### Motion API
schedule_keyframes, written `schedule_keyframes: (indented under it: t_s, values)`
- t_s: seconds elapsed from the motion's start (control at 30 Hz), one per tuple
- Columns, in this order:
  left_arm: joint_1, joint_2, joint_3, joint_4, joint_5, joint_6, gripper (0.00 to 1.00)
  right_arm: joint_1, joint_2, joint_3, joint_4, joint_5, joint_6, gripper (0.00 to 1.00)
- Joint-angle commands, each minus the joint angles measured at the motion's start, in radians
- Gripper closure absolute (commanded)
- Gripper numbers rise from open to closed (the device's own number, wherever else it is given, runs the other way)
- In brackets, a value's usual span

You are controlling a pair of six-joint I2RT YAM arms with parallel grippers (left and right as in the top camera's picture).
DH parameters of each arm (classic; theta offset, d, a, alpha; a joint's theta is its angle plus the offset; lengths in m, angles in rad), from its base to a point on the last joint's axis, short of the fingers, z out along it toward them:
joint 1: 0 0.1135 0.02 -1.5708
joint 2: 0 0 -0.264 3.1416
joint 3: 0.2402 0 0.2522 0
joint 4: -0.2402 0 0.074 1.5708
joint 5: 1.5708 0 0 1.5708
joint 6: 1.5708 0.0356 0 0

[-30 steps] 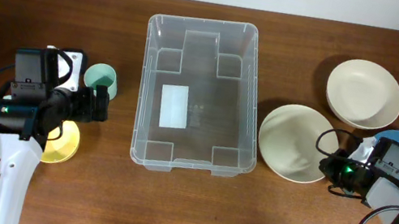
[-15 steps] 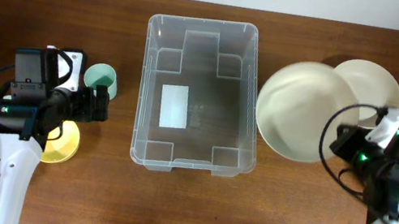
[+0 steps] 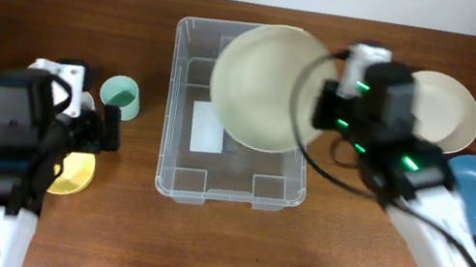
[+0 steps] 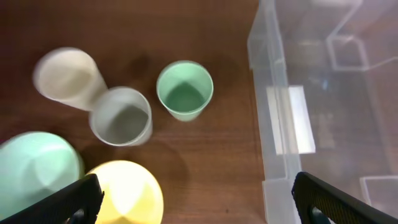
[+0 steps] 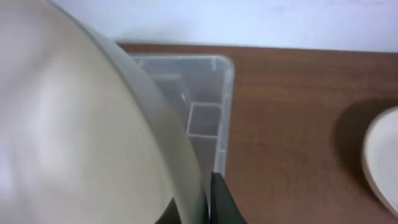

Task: Pack container
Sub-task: 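Carry the cream bowl into the container and release it, then move the right gripper to the back cream bowl and grasp it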

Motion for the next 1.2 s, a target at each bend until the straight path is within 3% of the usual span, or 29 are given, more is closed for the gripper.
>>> schedule_keyframes:
  t_s: [0.0,0.27,0.53,0.6,0.67,0.9,1.0,1.17]
  values:
    - [0.018,-0.054,0.019,-0.013,-0.025,-0.008,0.01,0.045,0.176,0.116,0.002,0.093,-0.061,0.96]
    - [0.023,-0.032,0.019,-0.02,-0.026,-0.011,0.01,0.052,0.561,0.321,0.035,0.093,-0.143,0.96]
    - [0.023,-0.012,0.019,-0.011,-0.028,-0.01,0.01,0.063,0.666,0.324,0.062,0.093,-0.143,0.94]
    - [0.023,-0.012,0.019,-0.004,-0.037,-0.01,0.01,0.071,0.659,0.327,0.062,0.093,-0.175,0.79]
    - [0.023,-0.012,0.019,0.0,-0.037,-0.01,0.01,0.08,0.646,0.341,0.044,0.093,-0.198,0.71]
    - [0.023,-0.012,0.019,0.007,-0.037,-0.01,0.01,0.095,0.511,0.504,-0.149,0.164,-0.243,0.54]
    - [0.023,-0.012,0.019,0.006,-0.037,-0.01,0.0,0.024,0.439,0.552,-0.19,0.301,-0.248,0.34]
    - [0.023,-0.012,0.019,0.006,-0.036,-0.011,0.01,-0.164,0.473,0.549,-0.295,0.32,-0.272,0.27]
